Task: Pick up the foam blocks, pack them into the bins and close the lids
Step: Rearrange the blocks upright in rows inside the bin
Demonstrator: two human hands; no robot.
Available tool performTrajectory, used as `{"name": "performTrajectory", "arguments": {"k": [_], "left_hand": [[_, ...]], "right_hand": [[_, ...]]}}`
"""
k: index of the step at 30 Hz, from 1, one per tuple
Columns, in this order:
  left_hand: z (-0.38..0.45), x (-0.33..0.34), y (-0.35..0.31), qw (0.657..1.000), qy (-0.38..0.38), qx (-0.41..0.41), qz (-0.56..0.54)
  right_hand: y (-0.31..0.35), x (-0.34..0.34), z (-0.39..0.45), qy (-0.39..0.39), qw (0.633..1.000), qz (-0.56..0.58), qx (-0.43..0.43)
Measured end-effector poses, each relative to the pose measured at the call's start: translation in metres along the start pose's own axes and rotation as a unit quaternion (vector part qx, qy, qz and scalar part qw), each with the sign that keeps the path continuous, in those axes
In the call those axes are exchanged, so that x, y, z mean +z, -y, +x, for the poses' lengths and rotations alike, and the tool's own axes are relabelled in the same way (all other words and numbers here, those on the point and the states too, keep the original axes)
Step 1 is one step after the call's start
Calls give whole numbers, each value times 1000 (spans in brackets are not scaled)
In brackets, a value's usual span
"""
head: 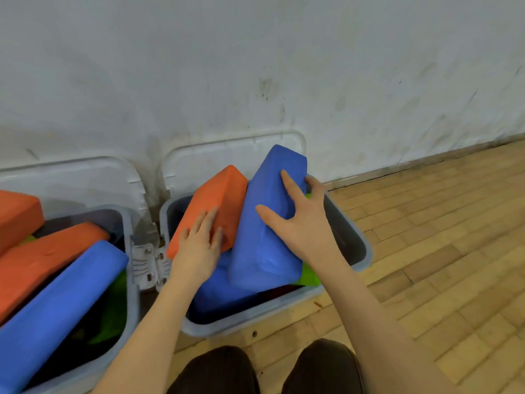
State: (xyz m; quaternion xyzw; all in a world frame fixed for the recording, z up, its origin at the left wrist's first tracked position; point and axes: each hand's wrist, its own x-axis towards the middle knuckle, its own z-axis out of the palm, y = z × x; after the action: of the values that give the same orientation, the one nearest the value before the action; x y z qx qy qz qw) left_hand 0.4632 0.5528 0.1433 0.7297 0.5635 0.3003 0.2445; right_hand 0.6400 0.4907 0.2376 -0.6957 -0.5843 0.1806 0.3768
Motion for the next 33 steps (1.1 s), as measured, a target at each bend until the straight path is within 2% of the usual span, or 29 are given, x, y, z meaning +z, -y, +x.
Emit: {"name": "performTrajectory", "arguments": {"k": [5, 8, 10, 15, 18, 20, 23, 28, 30, 33], "left_hand": [[11, 2, 14, 1000, 5, -15, 0], [6, 1, -3, 998, 4, -58, 27], [-10, -1, -22, 997, -8, -78, 28], [-33, -22, -49, 999, 4, -6, 39], [-32, -39, -53, 997, 42, 17, -65], [-35, -48, -54, 992, 40, 47, -111], [-35, -58, -51, 992, 4, 64, -109], [-27, -71, -39, 985, -119, 68, -107], [-23, -76, -29, 984, -142, 86, -71], [-16, -81, -14, 981, -179, 64, -37]], "right_hand": [[-2, 5, 8, -21, 997, 71, 24], [-5, -1, 7, -13, 997, 68, 21], [-2, -4, 3, -38, 996, 86, 11], [14, -10, 1, -126, 978, 163, -6], [24, -12, 6, -140, 968, 207, -24], [27, -10, 10, -146, 959, 241, -24], [30, -3, 15, -115, 956, 269, -33], [27, 17, 31, -21, 974, 202, -95], [23, 28, 39, 14, 976, 171, -135], [20, 48, 49, 48, 978, 105, -174]]}}
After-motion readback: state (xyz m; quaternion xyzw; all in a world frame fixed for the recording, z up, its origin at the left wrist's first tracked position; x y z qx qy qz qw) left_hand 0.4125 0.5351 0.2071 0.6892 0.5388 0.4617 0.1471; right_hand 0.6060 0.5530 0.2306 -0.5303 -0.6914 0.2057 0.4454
